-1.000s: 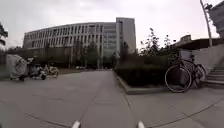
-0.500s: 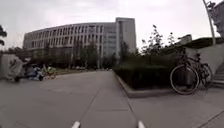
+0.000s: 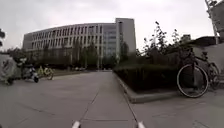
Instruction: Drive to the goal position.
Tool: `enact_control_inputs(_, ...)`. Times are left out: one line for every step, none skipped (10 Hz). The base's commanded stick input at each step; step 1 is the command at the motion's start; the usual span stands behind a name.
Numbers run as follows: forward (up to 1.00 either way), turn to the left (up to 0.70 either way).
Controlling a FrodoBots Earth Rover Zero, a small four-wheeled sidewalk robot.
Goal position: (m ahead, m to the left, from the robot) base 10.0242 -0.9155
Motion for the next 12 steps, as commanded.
enact_control_inputs(0.60,0.00)
enact_control_inputs(0.60,0.00)
enact_control_inputs(0.60,0.00)
enact_control_inputs(0.60,0.00)
enact_control_inputs(0.60,0.00)
enact_control_inputs(0.60,0.00)
enact_control_inputs(0.60,0.00)
enact_control_inputs(0.60,0.00)
enact_control_inputs(0.60,0.00)
enact_control_inputs(0.60,0.00)
enact_control_inputs(0.60,0.00)
enact_control_inputs(0.60,0.00)
